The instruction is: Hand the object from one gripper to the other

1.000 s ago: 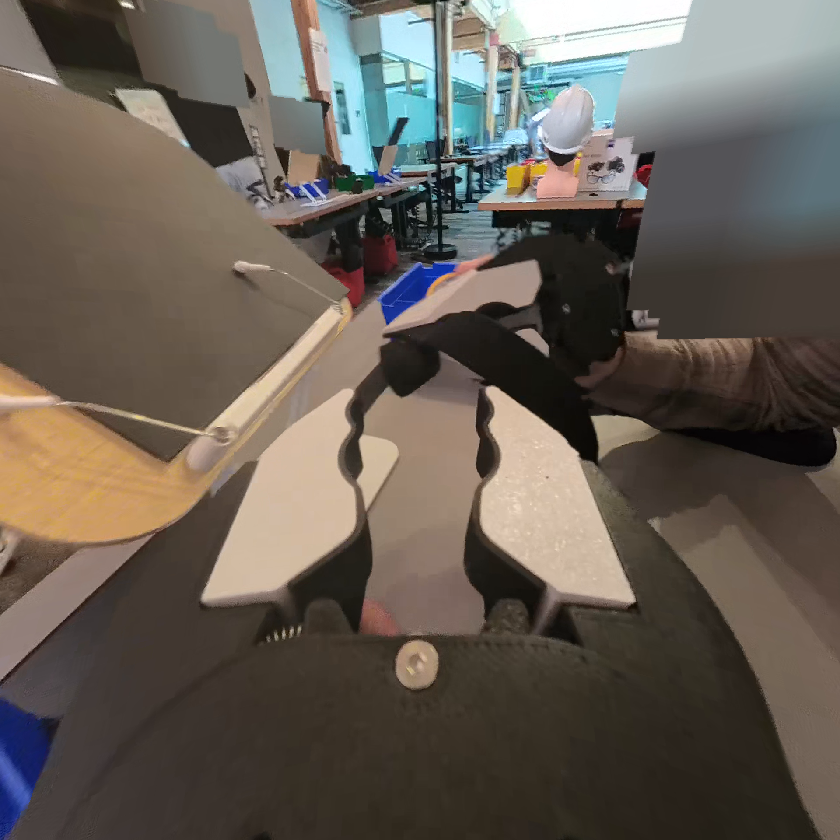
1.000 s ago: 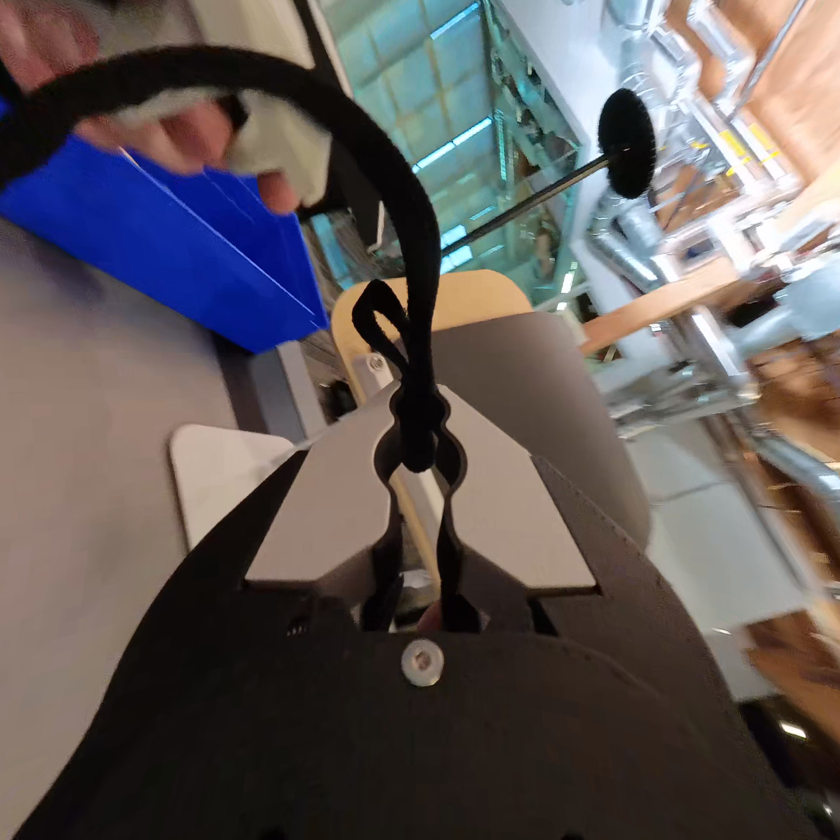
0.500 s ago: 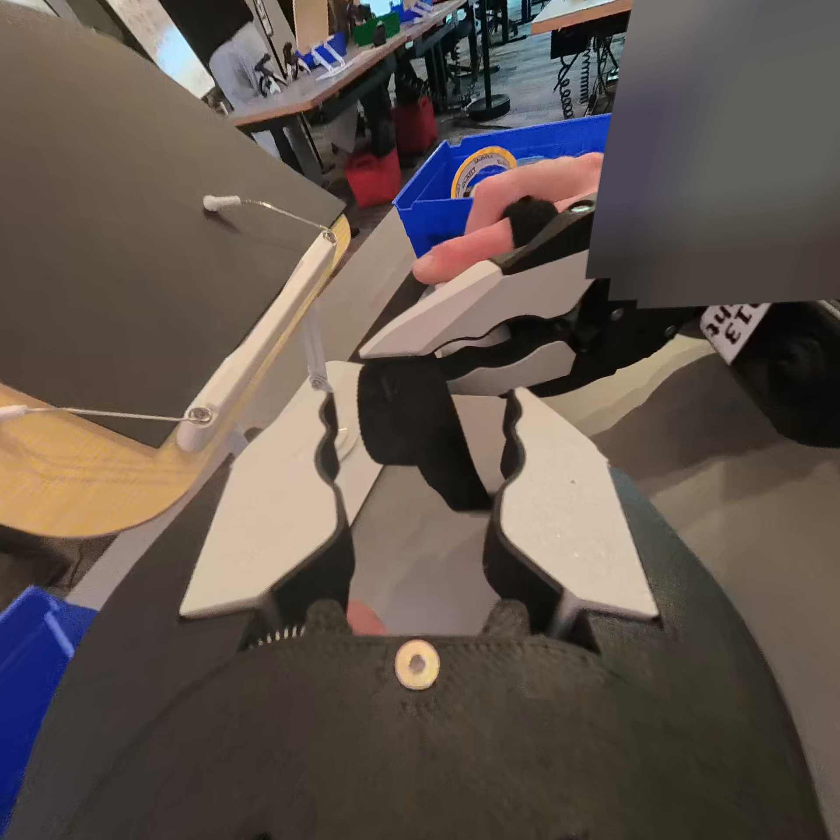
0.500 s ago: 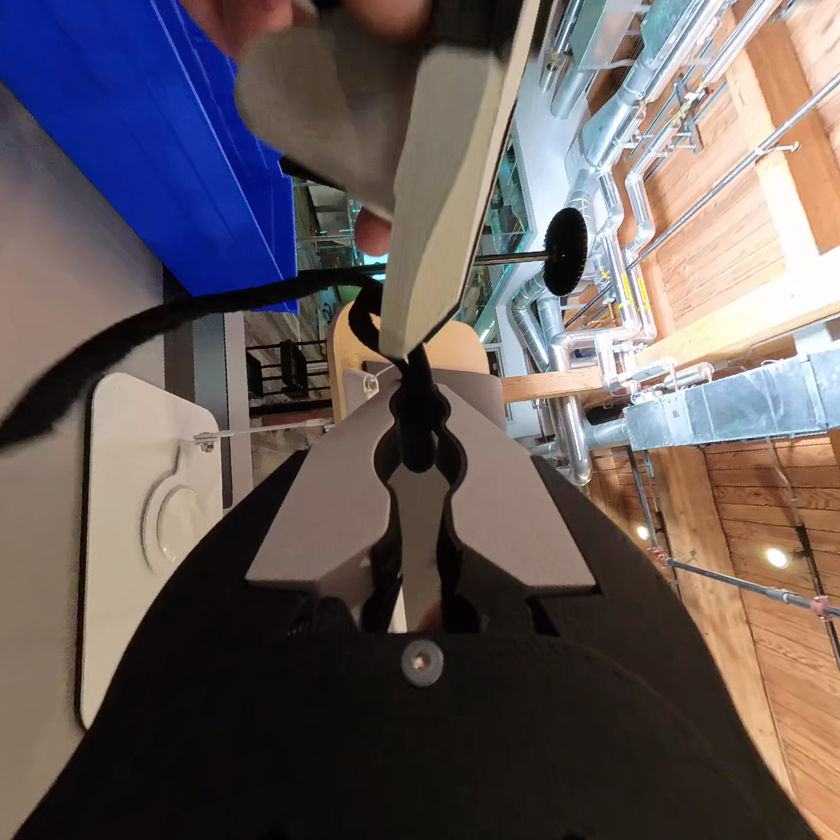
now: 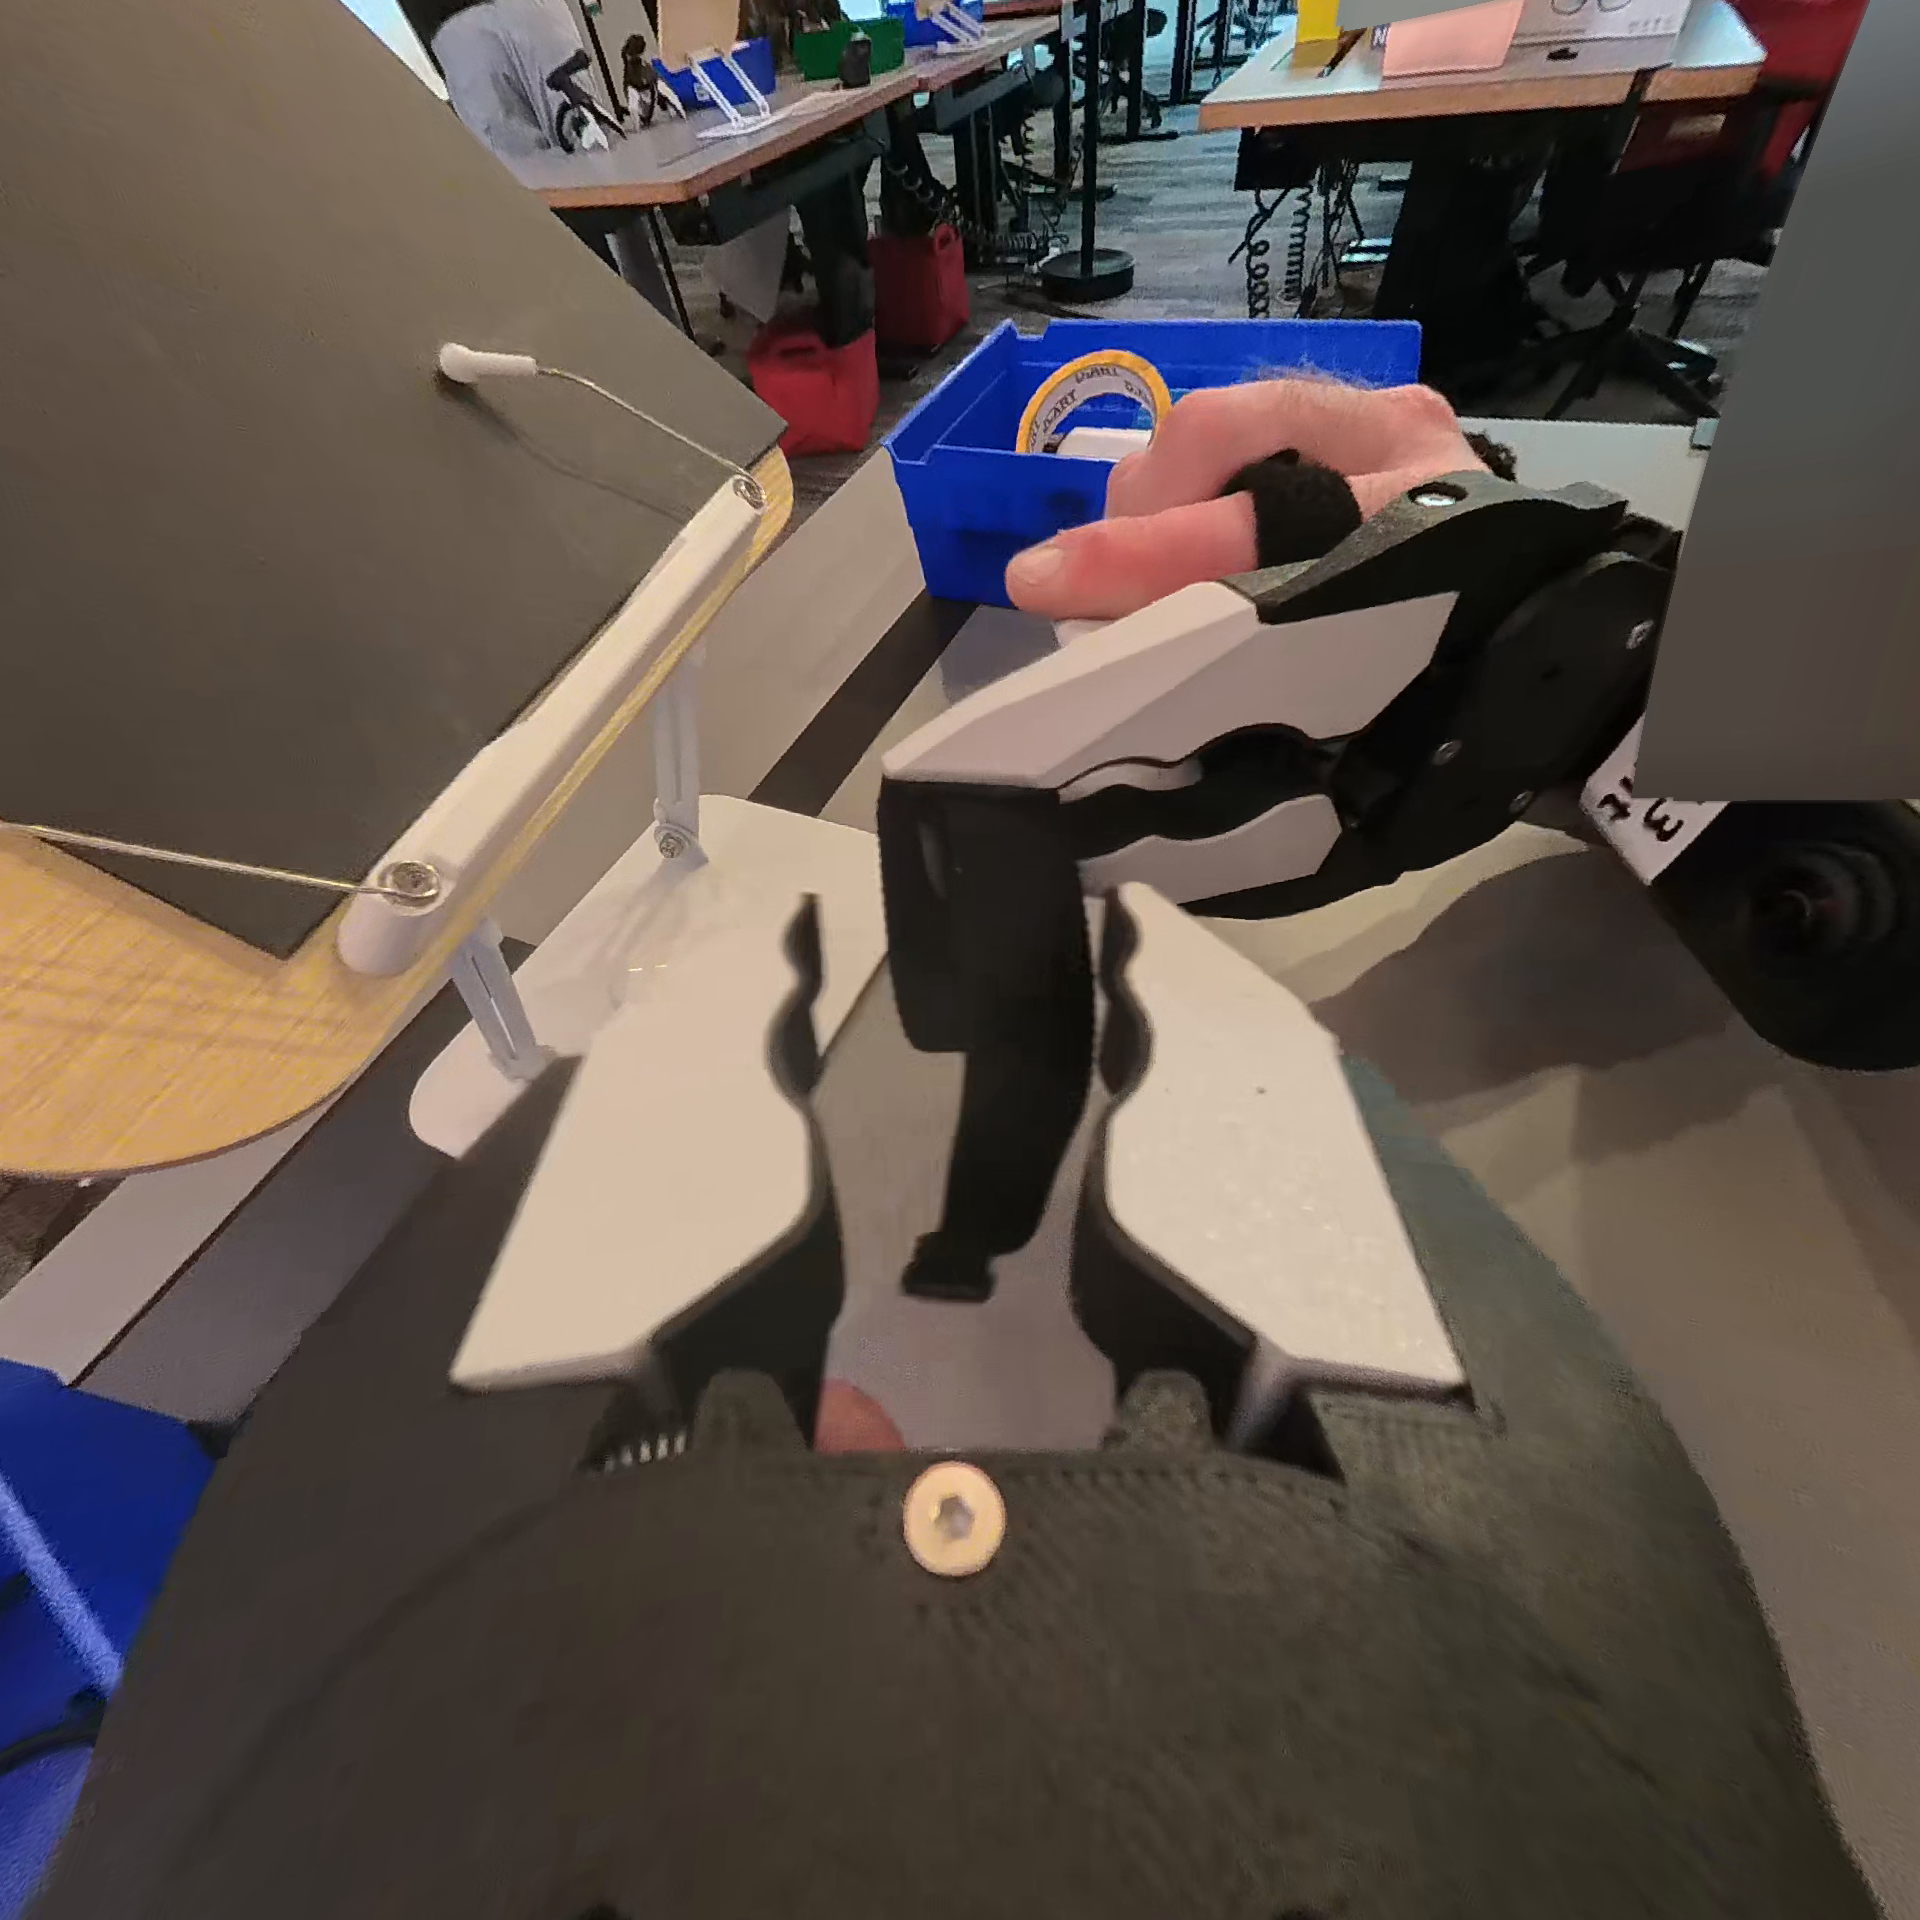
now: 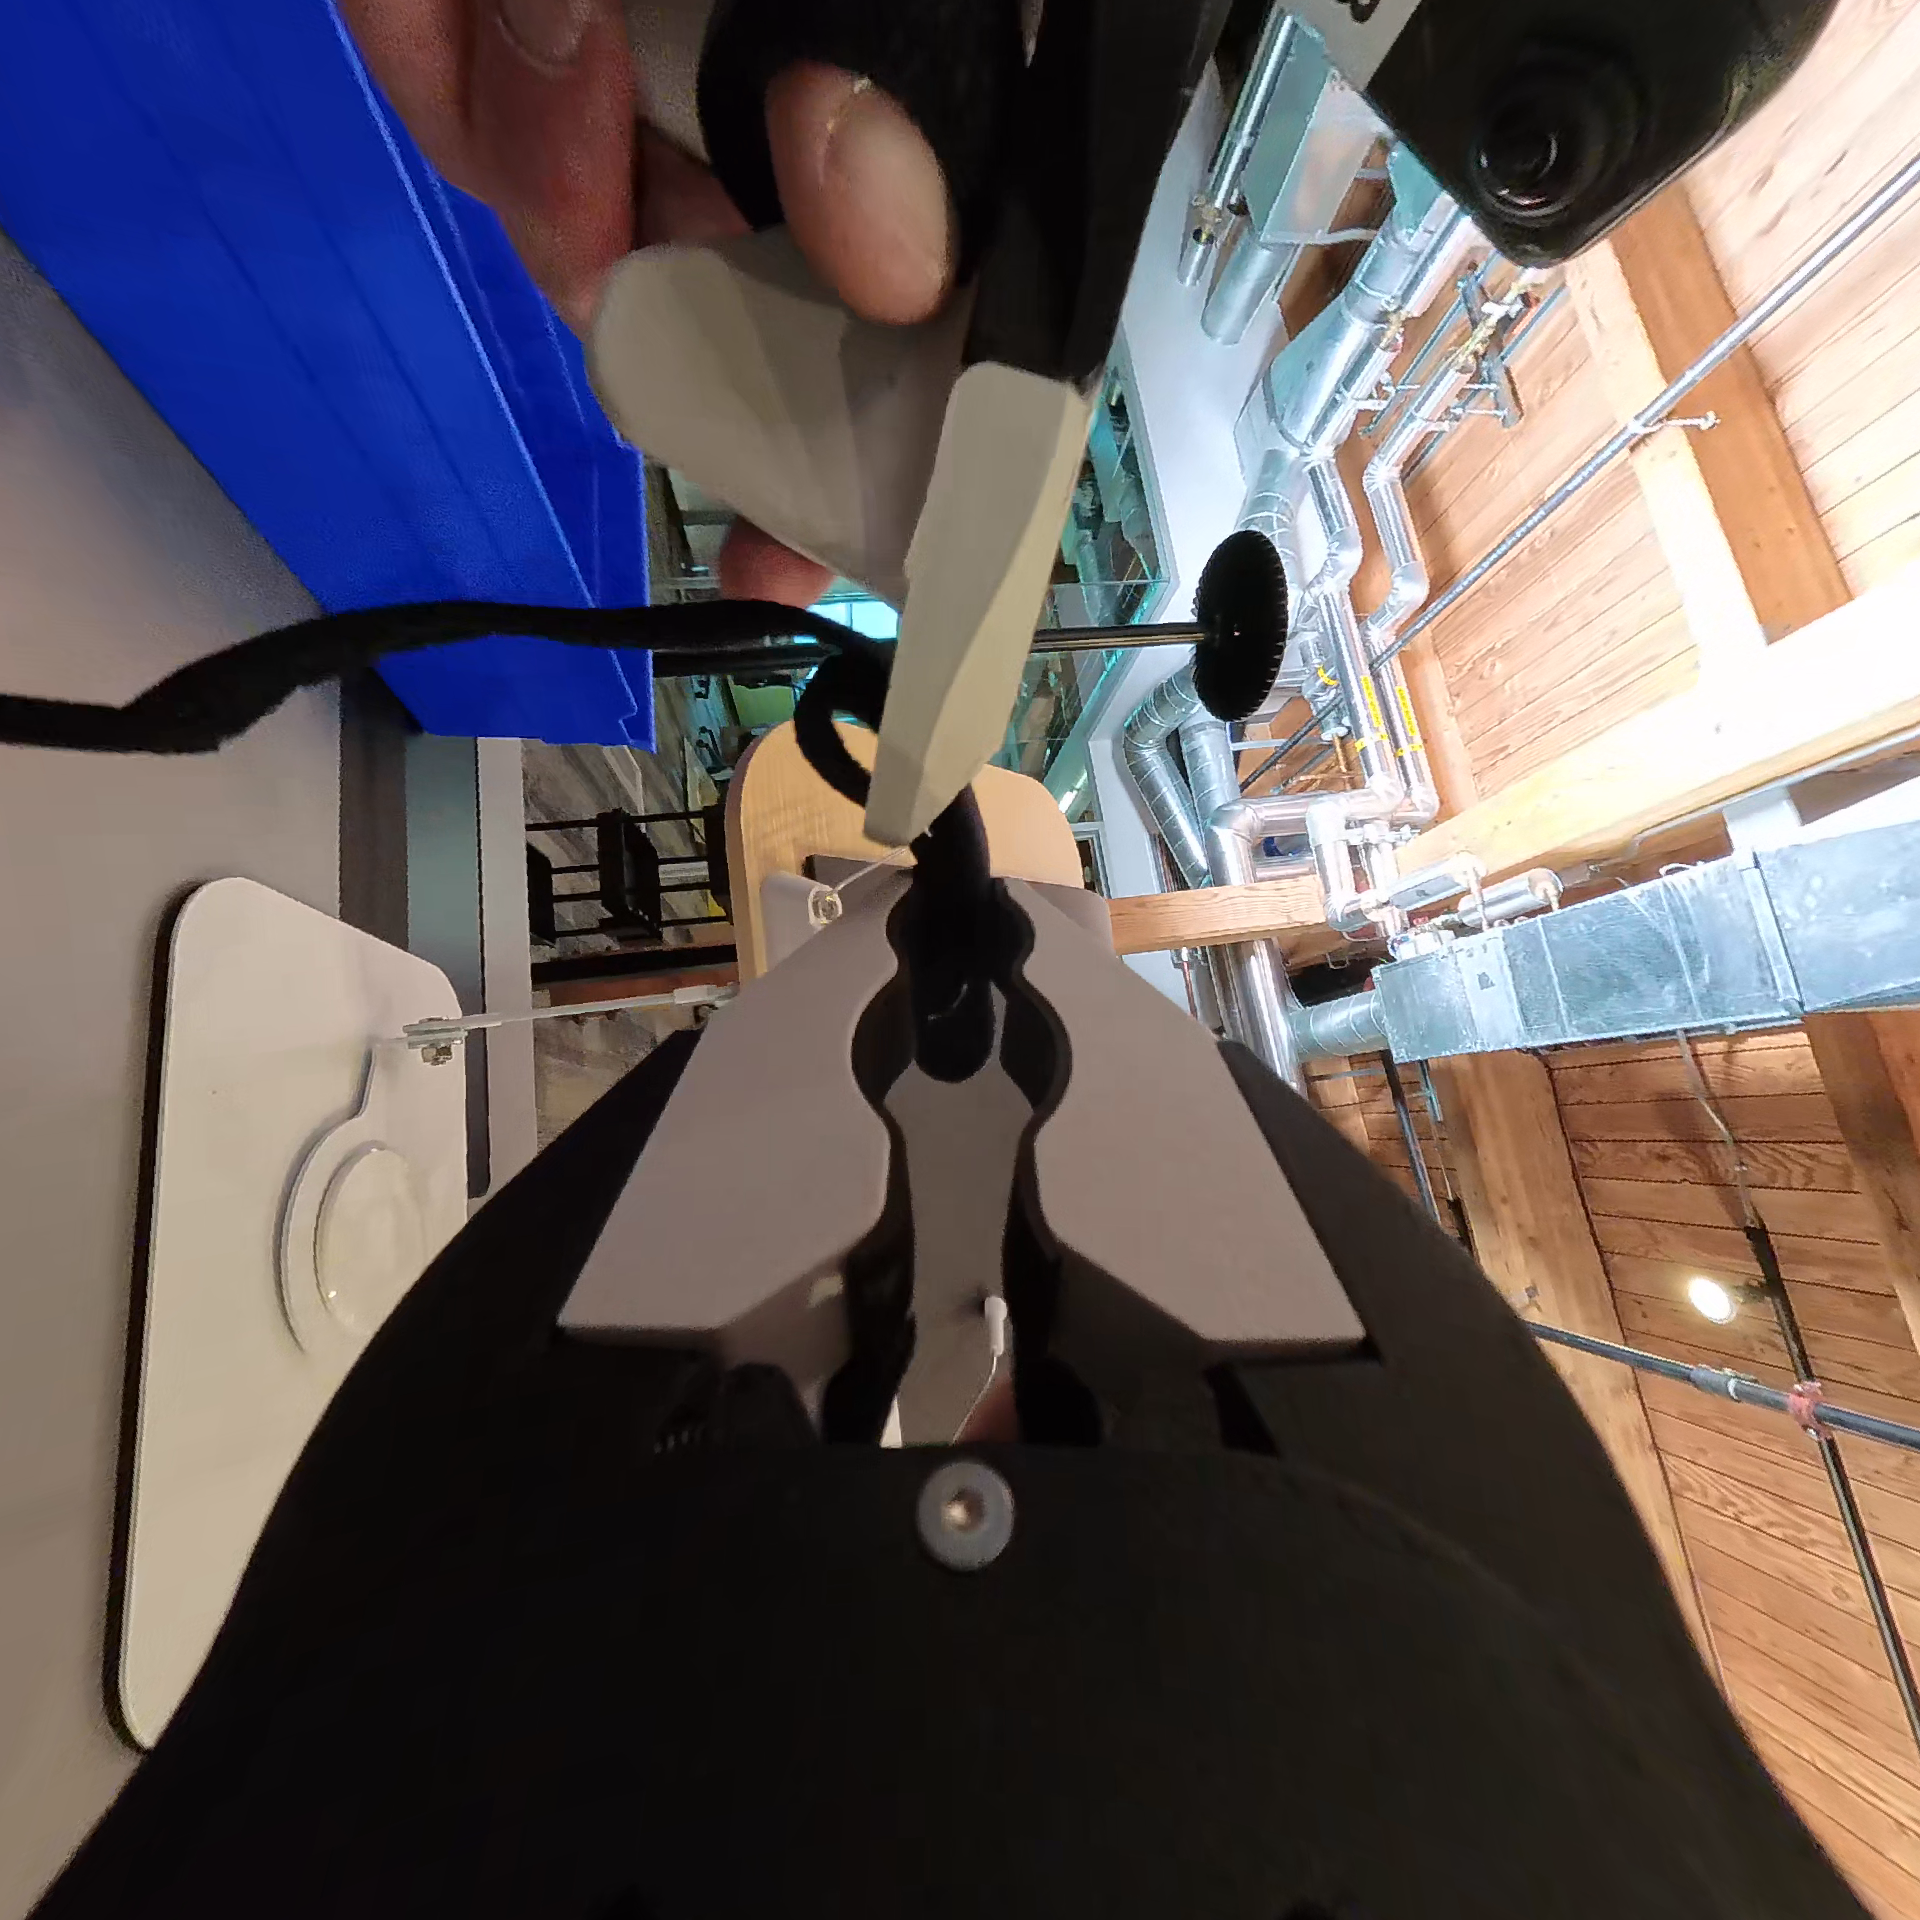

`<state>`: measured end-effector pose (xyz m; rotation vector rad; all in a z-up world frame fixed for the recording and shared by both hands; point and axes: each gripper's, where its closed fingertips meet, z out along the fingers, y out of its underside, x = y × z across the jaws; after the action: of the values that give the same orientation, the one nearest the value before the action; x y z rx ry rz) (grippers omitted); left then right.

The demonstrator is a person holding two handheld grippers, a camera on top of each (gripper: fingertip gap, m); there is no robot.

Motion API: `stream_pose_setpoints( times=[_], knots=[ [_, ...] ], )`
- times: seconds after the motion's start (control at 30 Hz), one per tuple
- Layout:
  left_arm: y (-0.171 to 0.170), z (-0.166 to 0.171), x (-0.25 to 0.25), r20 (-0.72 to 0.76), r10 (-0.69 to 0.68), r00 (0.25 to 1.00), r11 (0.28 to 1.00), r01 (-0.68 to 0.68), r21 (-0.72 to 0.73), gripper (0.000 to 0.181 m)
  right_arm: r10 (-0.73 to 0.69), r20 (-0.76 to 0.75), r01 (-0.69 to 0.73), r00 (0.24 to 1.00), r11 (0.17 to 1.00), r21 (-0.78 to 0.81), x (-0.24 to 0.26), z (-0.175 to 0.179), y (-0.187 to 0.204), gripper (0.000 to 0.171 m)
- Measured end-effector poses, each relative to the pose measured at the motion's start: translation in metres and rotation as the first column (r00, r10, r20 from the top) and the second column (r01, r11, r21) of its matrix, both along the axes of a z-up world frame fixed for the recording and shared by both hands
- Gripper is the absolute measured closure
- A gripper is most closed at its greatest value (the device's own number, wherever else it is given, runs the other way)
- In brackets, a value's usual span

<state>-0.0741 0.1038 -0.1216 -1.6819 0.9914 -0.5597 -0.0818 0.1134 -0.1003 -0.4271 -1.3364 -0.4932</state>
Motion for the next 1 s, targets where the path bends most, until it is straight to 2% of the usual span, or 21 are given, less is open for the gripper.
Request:
stream_pose_setpoints(
  times=[0.03,0.13,0.3,0.4,0.53,0.67,0.8,1.0],
  knots=[
    [0.002,0.000,-0.002,-0.014,0.013,1.000,1.000,-0.013,0.015,0.122,0.002,0.001,-0.002,1.000,1.000,0.004,0.000,0.000,0.000,0.165],
    [0.000,0.000,-0.003,-0.029,0.008,1.000,1.000,-0.007,0.023,0.122,0.016,0.014,-0.016,1.000,1.000,0.007,-0.003,-0.001,-0.002,0.166],
    [-0.003,0.003,-0.003,0.004,-0.022,1.000,1.000,0.022,0.009,0.151,0.019,0.029,-0.020,0.999,1.000,0.010,-0.003,-0.006,0.002,0.165],
    [-0.004,0.005,-0.004,0.048,-0.037,0.998,0.999,0.037,-0.016,0.160,0.026,0.027,-0.027,0.999,1.000,0.009,-0.002,-0.006,0.003,0.164],
    [-0.005,0.006,-0.003,0.108,-0.063,0.992,0.996,0.070,-0.059,0.160,0.041,0.021,-0.041,0.999,0.999,0.011,0.001,-0.004,0.001,0.165],
    [-0.007,0.003,0.000,0.180,-0.103,0.978,0.985,0.125,-0.117,0.141,0.083,-0.006,-0.083,0.997,0.996,0.020,0.000,0.005,-0.008,0.165],
    [-0.012,0.006,0.004,0.270,-0.157,0.950,0.968,0.202,-0.146,0.155,0.086,-0.007,-0.086,0.996,0.996,0.018,0.003,0.008,-0.009,0.165],
    [-0.007,0.002,0.003,0.215,-0.123,0.969,0.981,0.152,-0.122,0.159,0.100,0.003,-0.100,0.995,0.994,-0.037,0.007,0.004,-0.009,0.159]
  ],
)
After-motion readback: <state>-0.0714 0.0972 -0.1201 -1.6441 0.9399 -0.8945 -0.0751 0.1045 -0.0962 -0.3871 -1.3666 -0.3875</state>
